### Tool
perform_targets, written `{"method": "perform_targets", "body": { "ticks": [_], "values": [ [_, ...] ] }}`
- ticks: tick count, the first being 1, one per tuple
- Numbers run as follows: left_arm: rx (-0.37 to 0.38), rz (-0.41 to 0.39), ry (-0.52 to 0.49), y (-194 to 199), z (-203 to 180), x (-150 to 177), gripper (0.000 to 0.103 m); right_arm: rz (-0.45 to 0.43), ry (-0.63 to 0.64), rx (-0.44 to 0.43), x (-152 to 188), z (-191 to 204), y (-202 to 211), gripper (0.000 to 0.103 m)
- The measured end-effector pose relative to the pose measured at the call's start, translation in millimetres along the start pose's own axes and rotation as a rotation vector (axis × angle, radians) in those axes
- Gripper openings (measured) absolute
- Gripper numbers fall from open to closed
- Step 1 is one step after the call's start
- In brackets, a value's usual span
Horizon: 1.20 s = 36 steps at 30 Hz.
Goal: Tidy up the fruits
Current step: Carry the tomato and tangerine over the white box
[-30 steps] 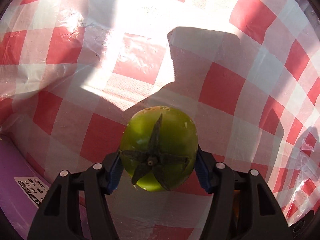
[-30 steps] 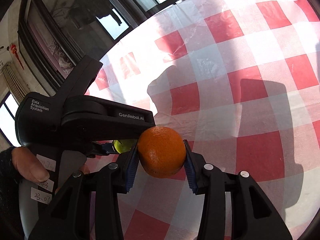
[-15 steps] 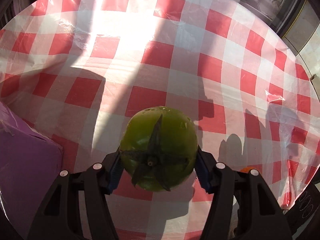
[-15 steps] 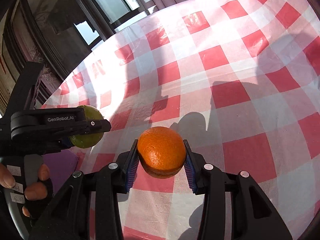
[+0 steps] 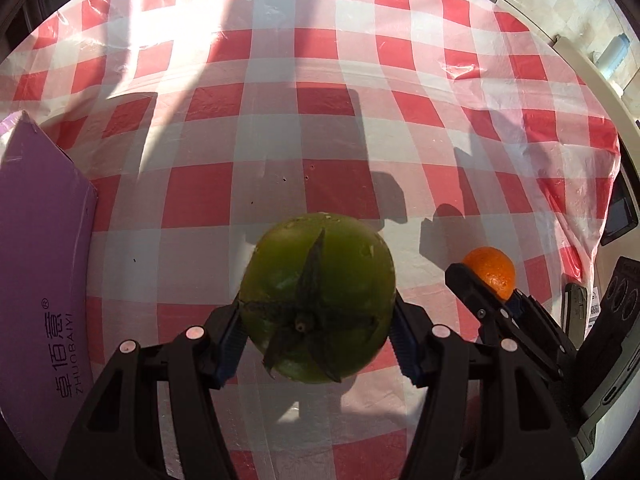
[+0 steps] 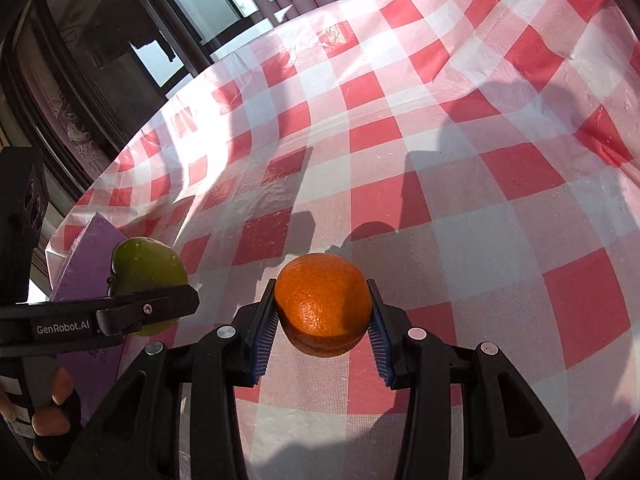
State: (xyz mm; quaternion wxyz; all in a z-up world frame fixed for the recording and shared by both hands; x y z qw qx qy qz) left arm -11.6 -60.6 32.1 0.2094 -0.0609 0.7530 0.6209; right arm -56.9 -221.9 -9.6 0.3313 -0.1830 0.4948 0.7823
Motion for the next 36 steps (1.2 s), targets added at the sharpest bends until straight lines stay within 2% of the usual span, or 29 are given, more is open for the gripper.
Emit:
{"method": "perform_targets", "body": {
  "ticks": [8, 15, 21, 24, 28, 31, 36],
  "values": [
    [0.008, -0.03, -0.086, 43.8, 0.6, 47.6, 0.062, 0.018, 0.046, -0.029, 20.7, 20.7, 21.3, 0.042],
    [0.049, -0.024, -0.078, 75.6, 14.9, 71.4, 0.062, 0.033, 0.106, -0.074, 23.3, 53.3, 37.7, 0.042],
    [0.04, -0.191, -0.086, 138.3, 37.5, 67.4, 0.062, 0.016, 0.239, -0.168, 17.7, 113.5, 57.6, 0.042],
    [0.03, -0.251, -0.063, 165.7, 58.8, 65.2, 0.062, 0.013, 0.306, -0.207, 18.2, 144.0, 62.9, 0.042],
    [-0.013, -0.269, -0.007, 183.6, 99.7, 67.5, 0.062, 0.019, 0.403, -0.245, 19.7, 182.3, 61.4, 0.042],
    [-0.04, -0.254, 0.042, 187.2, 136.5, 74.1, 0.062, 0.022, 0.461, -0.265, 17.5, 208.2, 56.2, 0.042],
    [-0.111, -0.182, 0.094, 174.3, 187.7, 90.4, 0.062, 0.024, 0.538, -0.303, 7.4, 251.3, 44.3, 0.042]
  ]
}}
Point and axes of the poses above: each gripper's, at about its wrist camera, not at the fingertips, and y roughly against the way its jaws point, z to its left, x to its underside, the point moved 2 cm from there along -y, roughly the way its jaws point
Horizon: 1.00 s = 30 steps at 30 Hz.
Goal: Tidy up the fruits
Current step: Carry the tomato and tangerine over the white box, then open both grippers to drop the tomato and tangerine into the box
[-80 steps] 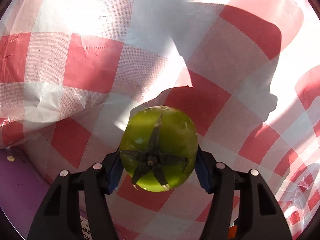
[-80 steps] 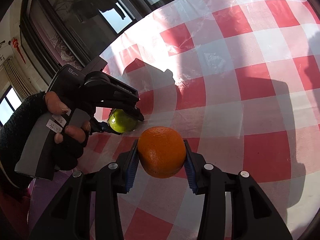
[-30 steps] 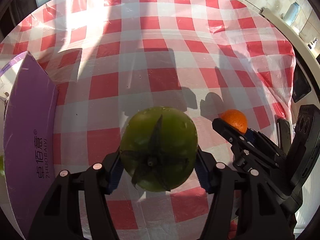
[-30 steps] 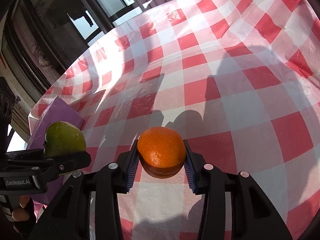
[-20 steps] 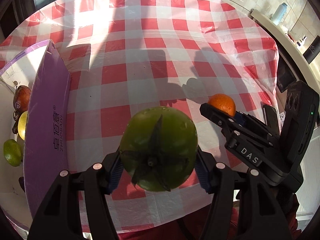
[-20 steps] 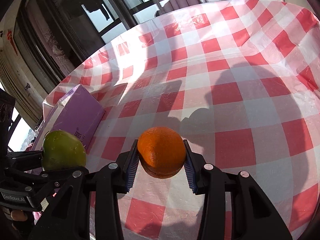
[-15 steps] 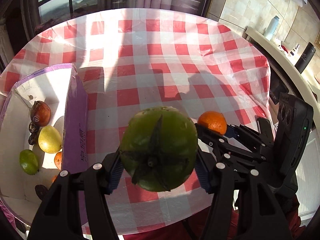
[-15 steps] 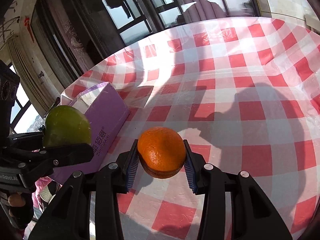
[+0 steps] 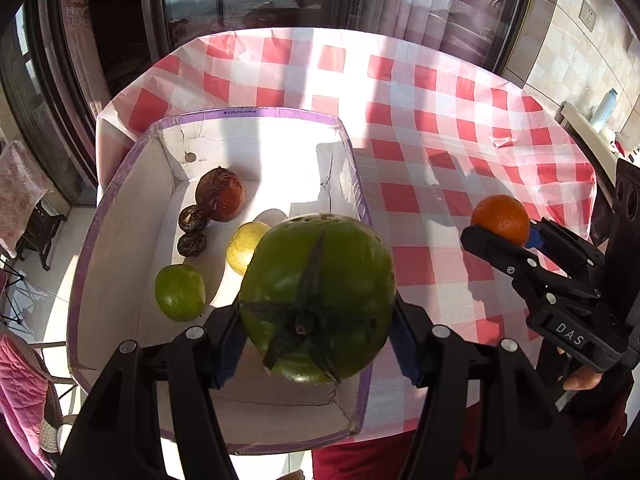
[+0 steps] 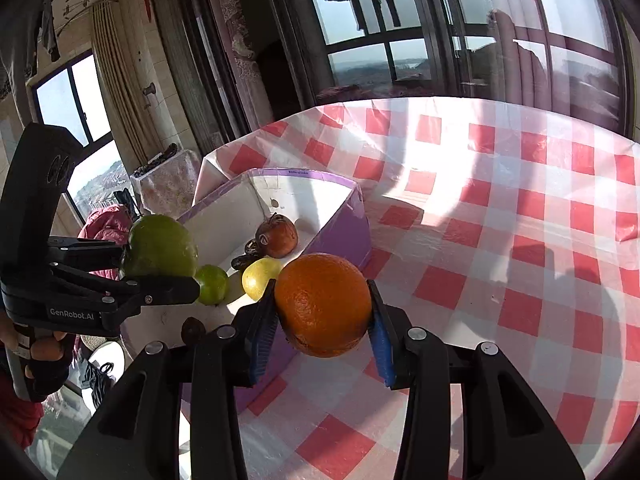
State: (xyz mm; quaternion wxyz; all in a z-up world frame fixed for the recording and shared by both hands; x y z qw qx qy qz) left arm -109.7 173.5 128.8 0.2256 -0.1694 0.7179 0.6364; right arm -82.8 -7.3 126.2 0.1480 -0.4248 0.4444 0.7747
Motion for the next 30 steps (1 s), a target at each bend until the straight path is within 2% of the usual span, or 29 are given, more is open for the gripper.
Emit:
{"method": "perform_targets", "body": {
  "ticks": [3, 6, 9, 11, 17, 20, 22, 26, 30],
  "values": [
    [-0.041, 0.042, 0.028, -15.2, 27.2, 7.4, 0.062, 0.008, 0.063, -0.014, -19.1, 16.8, -17.9, 0.042],
    [-0.061, 0.1, 0.043, -33.3, 48.6, 12.1, 0.062, 0.056, 0.15, -0.025, -38.2, 35.2, -43.6, 0.042],
    [-0.094, 0.157, 0.013, -50.4, 56.8, 14.2, 0.062, 0.138, 0.31, 0.027, -52.3, 56.3, -77.1, 0.042],
    [-0.111, 0.192, -0.02, -60.0, 56.4, 15.4, 0.062, 0.219, 0.397, 0.028, -55.7, 67.9, -99.5, 0.042],
    [-0.1, 0.276, -0.041, -85.5, 62.1, 14.7, 0.062, 0.394, 0.531, 0.085, -52.8, 80.4, -154.6, 0.042],
    [-0.059, 0.306, -0.046, -89.1, 62.1, 12.7, 0.062, 0.473, 0.575, 0.119, -52.1, 76.8, -179.4, 0.042],
    [-0.072, 0.335, -0.085, -92.8, 58.3, 12.7, 0.062, 0.526, 0.621, 0.145, -48.9, 74.1, -194.8, 0.042],
    [-0.065, 0.438, -0.087, -108.1, 58.5, 15.6, 0.062, 0.647, 0.724, 0.183, -34.7, 71.1, -221.2, 0.042],
    [-0.078, 0.464, -0.101, -111.3, 59.4, 10.7, 0.062, 0.728, 0.787, 0.204, -18.1, 67.4, -236.3, 0.042]
  ]
}}
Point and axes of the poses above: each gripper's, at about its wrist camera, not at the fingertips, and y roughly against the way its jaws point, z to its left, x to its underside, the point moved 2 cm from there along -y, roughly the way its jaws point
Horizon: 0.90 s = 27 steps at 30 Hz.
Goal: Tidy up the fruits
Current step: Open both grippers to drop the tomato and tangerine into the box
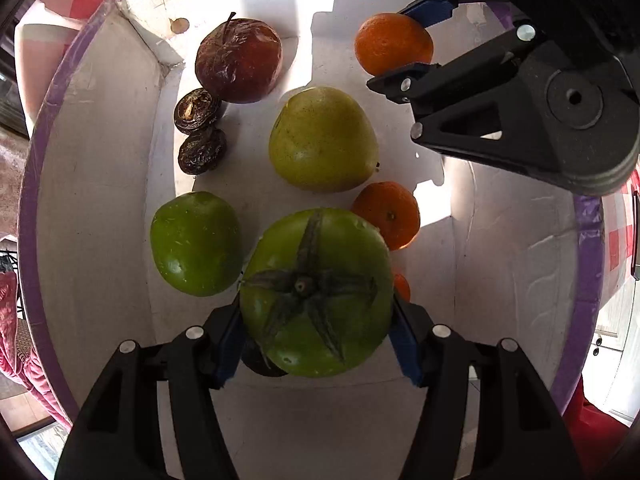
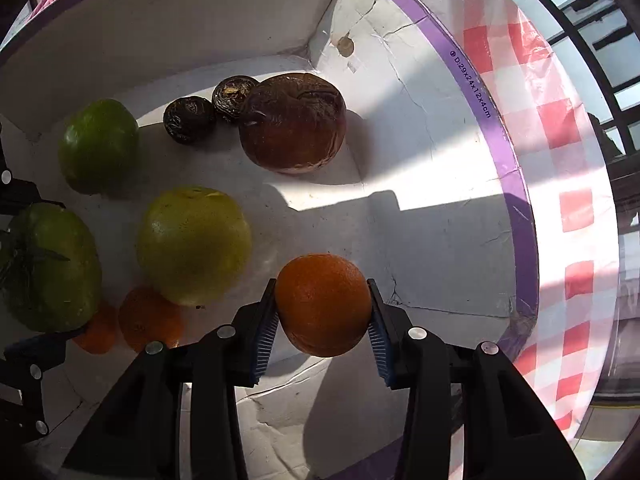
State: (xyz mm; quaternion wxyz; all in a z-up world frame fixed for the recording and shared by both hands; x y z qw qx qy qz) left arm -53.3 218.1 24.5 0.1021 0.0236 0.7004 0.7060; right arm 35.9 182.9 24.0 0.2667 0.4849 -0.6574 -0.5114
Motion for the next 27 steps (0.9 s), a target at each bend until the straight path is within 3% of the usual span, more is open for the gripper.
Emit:
{"method": "perform_targets", "body": {
  "ticks": [9, 15, 18, 24, 27],
  "values": [
    [-0.018, -0.01, 0.013, -0.2, 9.6, -8.0, 0.062, 0.017, 0.026, -0.03, 4.8, 7.9, -8.1, 0.042],
    [-0.08, -0.047, -0.004, 6.8, 9.6, -1.2, 0.063, -0.005, 0.012, -0.033, 10.0, 7.1, 0.0, 0.045],
    [-0.116, -0.102, -0.003, 16.3, 6.1, 3.9, 0.073, -0.022, 0.005, 0.0, 12.5, 5.5, 6.6, 0.052],
    [-0.204, -0.283, 0.045, 46.6, 0.7, 14.5, 0.088, -0.084, 0.019, 0.038, 29.5, 18.3, 25.8, 0.065],
    [-0.211, -0.362, 0.091, 62.2, 1.0, 25.1, 0.094, -0.128, -0.026, 0.001, 41.7, 31.4, 40.8, 0.078]
  ]
}}
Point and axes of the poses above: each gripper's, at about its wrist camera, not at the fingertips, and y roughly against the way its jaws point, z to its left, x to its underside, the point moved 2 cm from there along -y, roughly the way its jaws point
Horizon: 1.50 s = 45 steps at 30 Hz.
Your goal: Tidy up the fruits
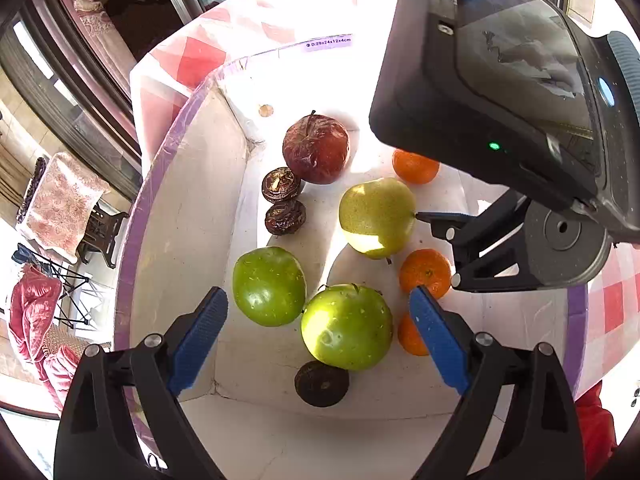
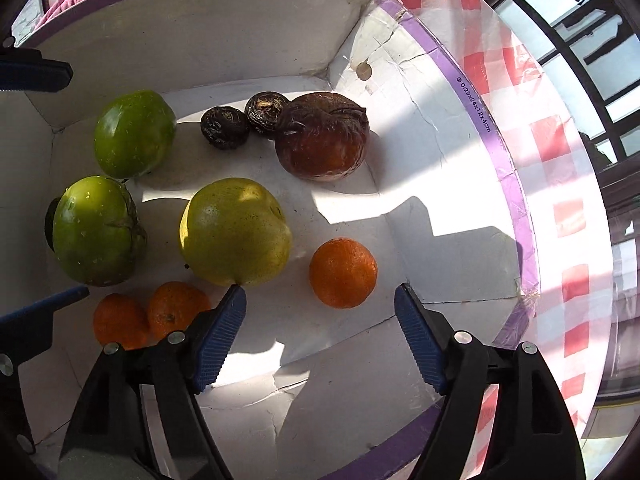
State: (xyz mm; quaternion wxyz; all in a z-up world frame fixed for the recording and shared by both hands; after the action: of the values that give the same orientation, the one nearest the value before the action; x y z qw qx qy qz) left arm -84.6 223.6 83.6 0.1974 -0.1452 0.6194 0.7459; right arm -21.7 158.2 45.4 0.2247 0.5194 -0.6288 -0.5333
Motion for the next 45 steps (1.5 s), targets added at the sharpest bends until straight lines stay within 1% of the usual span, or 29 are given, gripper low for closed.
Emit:
{"method": "perform_targets", "body": {
  "ticks": [1, 2, 3, 4, 6, 8, 9, 11, 14, 16, 18, 20, 21, 26, 29, 34, 45],
  "values": [
    [-0.005, -0.023, 0.021, 6.7, 2.1, 2.3, 0.095, -0.017, -0.024, -0.022, 3.1, 0.8, 5.3, 0.078],
    [-0.011, -0.041, 0.043, 11.1, 2.3, 3.1, 0.099, -0.034, -0.047, -0.039, 6.1, 1.5, 10.5, 0.079],
    [-0.02, -0.059, 0.062, 16.4, 2.5, 4.9, 0.101, -0.055, -0.071, -0.052, 4.0, 2.0, 16.3, 0.082],
    [-0.04, -0.081, 0.079, 21.3, 3.8, 5.4, 0.101, -0.075, -0.093, -0.057, 5.1, 3.3, 22.4, 0.085],
    [-0.092, -0.113, 0.097, 33.5, 10.3, 10.8, 0.101, -0.104, -0.134, -0.074, 8.7, 5.4, 35.4, 0.086],
    [-0.123, -0.129, 0.12, 40.4, 13.5, 12.6, 0.101, -0.107, -0.187, -0.081, 11.8, 4.6, 45.5, 0.086],
    [-0.127, -0.125, 0.134, 41.9, 21.2, 14.1, 0.101, -0.103, -0.217, -0.083, 12.8, 2.9, 48.7, 0.086],
    [-0.134, -0.098, 0.169, 36.8, 23.9, 13.6, 0.101, -0.1, -0.274, -0.095, 16.2, 1.8, 60.5, 0.086],
    [-0.151, -0.027, 0.192, 22.1, 31.9, 14.0, 0.101, -0.1, -0.36, -0.156, 16.0, -5.0, 64.3, 0.086],
    [-0.128, -0.004, 0.2, 20.7, 35.1, 23.4, 0.101, -0.099, -0.406, -0.213, 16.6, -10.5, 68.6, 0.086],
    [-0.085, 0.024, 0.207, 18.8, 35.4, 28.1, 0.101, -0.08, -0.431, -0.232, 15.3, -10.6, 61.9, 0.086],
    [-0.044, 0.044, 0.217, 18.1, 33.9, 32.5, 0.101, -0.055, -0.434, -0.225, 13.4, -10.2, 53.2, 0.086],
    [-0.035, 0.05, 0.219, 15.5, 35.5, 33.2, 0.101, -0.049, -0.432, -0.221, 12.1, -10.0, 49.3, 0.086],
    [-0.025, 0.074, 0.22, 8.4, 36.8, 35.7, 0.101, -0.028, -0.411, -0.202, 8.2, -4.3, 37.8, 0.086],
    [-0.006, 0.094, 0.218, 1.6, 36.7, 34.7, 0.101, -0.022, -0.394, -0.178, 7.2, -1.8, 35.0, 0.086],
    [0.02, 0.119, 0.226, -5.4, 35.5, 34.6, 0.101, -0.017, -0.382, -0.17, 7.7, -2.6, 32.4, 0.086],
    [0.023, 0.145, 0.226, -12.5, 33.9, 35.9, 0.101, -0.017, -0.37, -0.157, 8.6, -3.2, 30.2, 0.086]
  ]
}}
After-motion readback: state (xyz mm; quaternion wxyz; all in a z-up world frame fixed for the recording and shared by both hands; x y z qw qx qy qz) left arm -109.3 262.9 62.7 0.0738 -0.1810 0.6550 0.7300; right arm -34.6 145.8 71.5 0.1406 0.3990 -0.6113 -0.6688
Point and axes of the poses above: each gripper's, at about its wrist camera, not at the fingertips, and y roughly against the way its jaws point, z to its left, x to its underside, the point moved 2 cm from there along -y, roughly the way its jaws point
